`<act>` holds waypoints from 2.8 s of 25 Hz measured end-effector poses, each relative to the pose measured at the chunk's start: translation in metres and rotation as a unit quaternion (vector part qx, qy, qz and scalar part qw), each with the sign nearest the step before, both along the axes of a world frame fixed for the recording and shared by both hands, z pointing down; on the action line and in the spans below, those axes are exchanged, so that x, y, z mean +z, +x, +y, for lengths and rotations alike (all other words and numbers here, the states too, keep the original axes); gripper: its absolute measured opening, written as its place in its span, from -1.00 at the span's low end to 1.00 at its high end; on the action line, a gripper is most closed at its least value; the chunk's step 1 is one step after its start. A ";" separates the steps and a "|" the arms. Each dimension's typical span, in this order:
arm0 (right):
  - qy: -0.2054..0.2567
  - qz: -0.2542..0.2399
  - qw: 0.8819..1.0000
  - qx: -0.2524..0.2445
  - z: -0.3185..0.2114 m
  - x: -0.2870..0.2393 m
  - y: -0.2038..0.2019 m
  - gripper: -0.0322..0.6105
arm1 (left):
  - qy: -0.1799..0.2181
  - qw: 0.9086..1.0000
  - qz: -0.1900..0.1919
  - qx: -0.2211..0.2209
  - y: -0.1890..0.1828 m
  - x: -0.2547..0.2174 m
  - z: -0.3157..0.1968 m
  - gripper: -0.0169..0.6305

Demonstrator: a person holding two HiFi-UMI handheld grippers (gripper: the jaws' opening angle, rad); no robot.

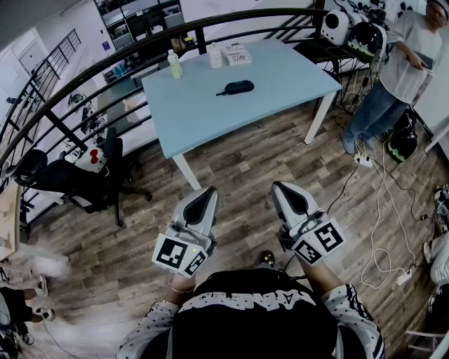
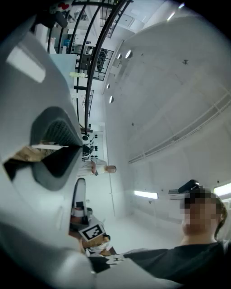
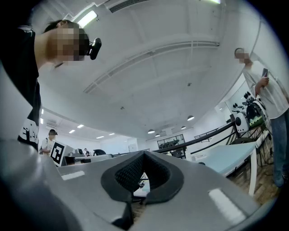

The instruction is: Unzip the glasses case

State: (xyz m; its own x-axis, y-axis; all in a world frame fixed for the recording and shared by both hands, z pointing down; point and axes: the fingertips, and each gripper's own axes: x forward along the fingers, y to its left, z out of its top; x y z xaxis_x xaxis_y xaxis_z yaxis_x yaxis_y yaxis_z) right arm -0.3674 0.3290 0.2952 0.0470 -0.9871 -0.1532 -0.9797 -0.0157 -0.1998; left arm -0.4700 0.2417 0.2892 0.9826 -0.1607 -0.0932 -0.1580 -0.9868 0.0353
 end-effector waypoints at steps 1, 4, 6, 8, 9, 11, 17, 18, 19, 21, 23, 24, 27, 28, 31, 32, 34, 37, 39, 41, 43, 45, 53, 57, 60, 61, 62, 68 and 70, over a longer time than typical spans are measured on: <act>-0.001 -0.001 1.000 -0.001 -0.002 0.001 0.001 -0.91 | -0.001 1.000 0.000 0.000 0.001 0.001 -0.002 -0.95; 0.000 -0.006 1.000 -0.001 -0.004 0.003 0.007 -0.91 | 0.001 1.000 -0.003 -0.001 0.006 0.003 -0.005 -0.95; 0.006 -0.015 1.000 0.001 -0.002 0.003 0.012 -0.91 | 0.002 1.000 -0.006 -0.001 0.010 0.004 -0.005 -0.95; 0.010 -0.021 1.000 0.003 0.000 0.004 0.016 -0.91 | 0.000 1.000 -0.006 0.000 0.013 0.005 -0.004 -0.95; 0.010 -0.022 1.000 0.003 0.001 0.005 0.017 -0.91 | -0.002 1.000 -0.005 0.000 0.013 0.005 -0.003 -0.95; 0.008 -0.023 1.000 0.005 0.002 0.006 0.018 -0.91 | -0.004 1.000 -0.006 0.001 0.014 0.007 -0.003 -0.95; 0.015 -0.039 0.999 0.005 0.003 0.010 0.029 -0.91 | -0.007 1.000 -0.017 0.001 0.022 0.014 -0.004 -0.95; 0.017 -0.042 0.999 0.006 0.004 0.010 0.033 -0.91 | -0.007 1.000 -0.018 0.001 0.026 0.014 -0.004 -0.95; 0.019 -0.044 0.999 0.007 0.006 0.011 0.038 -0.91 | -0.006 1.000 -0.018 0.001 0.031 0.014 -0.003 -0.95; 0.023 -0.047 0.999 0.011 0.011 0.011 0.050 -0.91 | -0.002 1.000 -0.018 0.007 0.044 0.013 0.001 -0.95; 0.028 -0.049 0.998 0.017 0.019 0.010 0.065 -0.91 | 0.002 1.000 -0.019 0.013 0.060 0.012 0.007 -0.95; 0.029 -0.050 0.998 0.019 0.023 0.010 0.072 -0.91 | 0.004 1.000 -0.019 0.016 0.068 0.011 0.011 -0.95; 0.036 -0.051 0.998 0.025 0.036 0.008 0.097 -0.91 | 0.006 0.999 -0.019 0.026 0.095 0.011 0.024 -0.95; 0.038 -0.052 0.998 0.030 0.042 0.008 0.107 -0.91 | 0.007 0.999 -0.020 0.031 0.105 0.011 0.029 -0.95; 0.038 -0.057 0.997 0.038 0.060 0.007 0.136 -0.91 | 0.004 0.999 -0.023 0.038 0.136 0.009 0.044 -0.95; 0.038 -0.059 0.997 0.038 0.067 0.007 0.145 -0.91 | 0.004 0.999 -0.024 0.039 0.145 0.009 0.050 -0.95; 0.040 -0.059 0.997 0.038 0.077 0.006 0.156 -0.91 | 0.005 0.999 -0.025 0.040 0.158 0.008 0.060 -0.95; 0.045 -0.058 0.997 0.035 0.087 0.006 0.161 -0.91 | 0.008 0.999 -0.024 0.042 0.166 0.010 0.071 -0.95; 0.046 -0.061 0.997 0.030 0.094 0.008 0.166 -0.91 | 0.009 0.999 -0.027 0.040 0.172 0.011 0.079 -0.95; 0.045 -0.065 0.997 0.023 0.101 0.011 0.172 -0.91 | 0.012 0.999 -0.029 0.037 0.178 0.011 0.088 -0.95; 0.043 -0.069 0.997 0.017 0.104 0.014 0.177 -0.91 | 0.014 0.999 -0.033 0.030 0.180 0.011 0.092 -0.95; 0.043 -0.073 0.996 0.011 0.103 0.017 0.180 -0.91 | 0.014 0.999 -0.036 0.021 0.179 0.012 0.091 -0.95; 0.037 -0.079 0.996 -0.023 0.065 0.030 0.193 -0.91 | 0.008 0.999 -0.044 -0.023 0.177 0.024 0.058 -0.95; 0.037 -0.071 0.996 -0.043 0.038 0.027 0.201 -0.91 | 0.006 0.998 -0.036 -0.043 0.184 0.023 0.027 -0.95; 0.033 -0.065 0.996 -0.042 0.020 0.026 0.212 -0.91 | -0.002 0.999 -0.026 -0.037 0.200 0.024 0.007 -0.95; 0.029 -0.065 0.997 -0.040 0.014 0.027 0.216 -0.91 | -0.004 0.999 -0.024 -0.032 0.205 0.026 0.003 -0.95; 0.027 -0.065 0.997 -0.037 0.010 0.029 0.220 -0.91 | -0.006 0.999 -0.025 -0.027 0.210 0.028 -0.001 -0.95; 0.009 -0.058 0.998 -0.024 -0.021 0.036 0.245 -0.91 | -0.025 0.999 -0.027 -0.009 0.242 0.045 -0.038 -0.95; 0.003 -0.055 0.998 -0.022 -0.037 0.040 0.253 -0.91 | -0.030 0.999 -0.026 -0.001 0.254 0.049 -0.053 -0.95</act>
